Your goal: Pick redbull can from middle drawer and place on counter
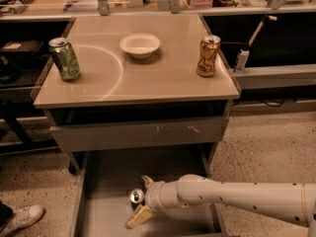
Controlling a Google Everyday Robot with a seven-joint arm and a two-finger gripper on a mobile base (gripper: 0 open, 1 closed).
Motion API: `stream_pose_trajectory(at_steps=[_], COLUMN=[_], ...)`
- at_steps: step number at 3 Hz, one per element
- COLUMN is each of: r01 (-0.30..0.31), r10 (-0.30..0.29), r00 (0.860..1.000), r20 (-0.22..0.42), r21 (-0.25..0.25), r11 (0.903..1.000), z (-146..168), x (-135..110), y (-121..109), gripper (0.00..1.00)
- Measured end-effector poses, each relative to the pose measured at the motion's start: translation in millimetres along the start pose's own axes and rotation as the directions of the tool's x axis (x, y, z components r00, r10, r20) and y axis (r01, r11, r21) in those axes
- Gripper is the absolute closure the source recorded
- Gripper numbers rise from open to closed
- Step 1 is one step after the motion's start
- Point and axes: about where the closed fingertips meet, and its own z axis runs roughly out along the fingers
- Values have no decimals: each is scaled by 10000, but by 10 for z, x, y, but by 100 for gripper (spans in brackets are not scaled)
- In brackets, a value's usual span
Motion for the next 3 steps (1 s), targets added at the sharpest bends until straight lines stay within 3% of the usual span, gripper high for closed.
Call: stream_pose_trajectory(at_steps=[1, 3], r01=[0, 0], r10=[0, 0], r00=[10000, 10000], r20=[0, 0], r21=[-1, -2], r11=[10000, 10000], z=[0, 1], x=[0, 0], y=[0, 1], gripper=[19, 65])
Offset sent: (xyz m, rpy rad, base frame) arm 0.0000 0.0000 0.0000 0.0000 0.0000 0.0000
